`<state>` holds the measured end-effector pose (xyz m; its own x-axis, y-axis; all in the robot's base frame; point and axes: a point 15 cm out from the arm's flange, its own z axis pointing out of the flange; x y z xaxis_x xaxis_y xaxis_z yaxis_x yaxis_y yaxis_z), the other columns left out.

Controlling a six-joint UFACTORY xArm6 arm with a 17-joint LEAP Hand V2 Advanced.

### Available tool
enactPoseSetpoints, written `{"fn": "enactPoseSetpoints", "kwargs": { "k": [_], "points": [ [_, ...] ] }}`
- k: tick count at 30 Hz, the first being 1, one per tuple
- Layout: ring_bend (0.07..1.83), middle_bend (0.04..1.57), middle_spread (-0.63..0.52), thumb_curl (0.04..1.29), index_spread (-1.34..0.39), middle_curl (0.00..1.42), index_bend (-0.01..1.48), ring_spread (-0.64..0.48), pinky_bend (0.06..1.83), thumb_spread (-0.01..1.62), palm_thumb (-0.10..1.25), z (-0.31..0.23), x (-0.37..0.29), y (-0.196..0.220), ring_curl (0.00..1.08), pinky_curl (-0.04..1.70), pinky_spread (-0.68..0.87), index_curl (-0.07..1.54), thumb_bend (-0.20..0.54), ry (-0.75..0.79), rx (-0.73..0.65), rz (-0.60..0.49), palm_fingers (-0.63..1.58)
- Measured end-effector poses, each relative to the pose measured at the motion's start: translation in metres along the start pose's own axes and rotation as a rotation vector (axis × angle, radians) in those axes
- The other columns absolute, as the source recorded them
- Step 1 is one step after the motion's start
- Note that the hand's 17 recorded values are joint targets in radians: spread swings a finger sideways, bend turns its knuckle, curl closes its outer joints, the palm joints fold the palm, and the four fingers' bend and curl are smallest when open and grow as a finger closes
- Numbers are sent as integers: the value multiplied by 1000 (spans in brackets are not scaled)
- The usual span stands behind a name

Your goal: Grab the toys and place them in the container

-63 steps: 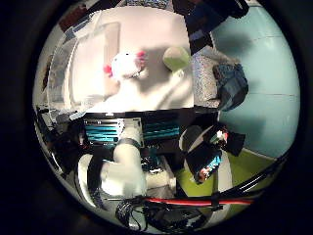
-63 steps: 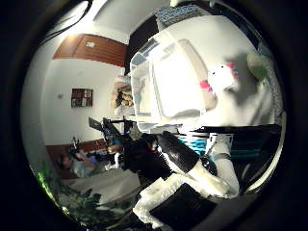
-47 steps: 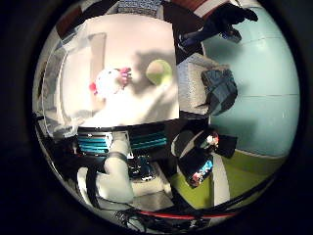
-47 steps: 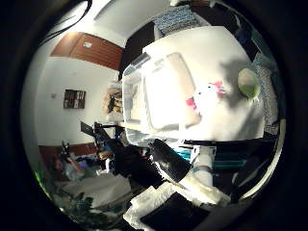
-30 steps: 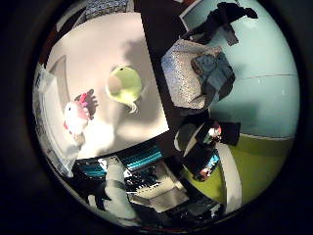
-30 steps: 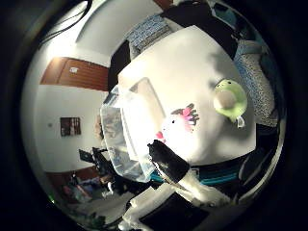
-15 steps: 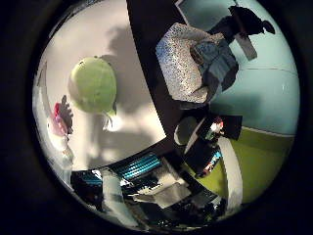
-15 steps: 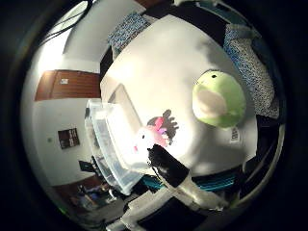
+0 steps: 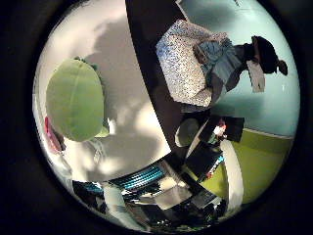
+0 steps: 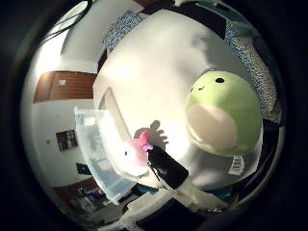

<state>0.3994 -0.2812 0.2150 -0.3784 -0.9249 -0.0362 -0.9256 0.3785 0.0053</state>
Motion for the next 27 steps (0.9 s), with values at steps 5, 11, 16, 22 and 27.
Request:
{"fn": "enactPoseSetpoints", "kwargs": {
  "k": [5,11,16,22,27],
  "points": [
    [283,186,125,304,-313,295,166,237,441,1162,483,30,7,6,252,302,429,285,-20,-12,-61,14,39],
    [277,193,118,304,-312,299,161,237,433,1162,483,54,20,14,253,303,429,282,-20,-9,-114,27,46],
    [344,246,50,302,-309,323,145,211,416,1162,486,67,24,27,266,295,419,260,-19,-15,-148,34,172],
    [570,396,-120,314,-345,364,201,33,345,1161,564,60,22,41,297,252,315,272,-9,14,-162,7,573],
    [860,573,-251,324,-390,451,166,-252,615,1158,626,44,17,51,398,293,-250,298,-12,37,-189,-24,1121]
  ]
}}
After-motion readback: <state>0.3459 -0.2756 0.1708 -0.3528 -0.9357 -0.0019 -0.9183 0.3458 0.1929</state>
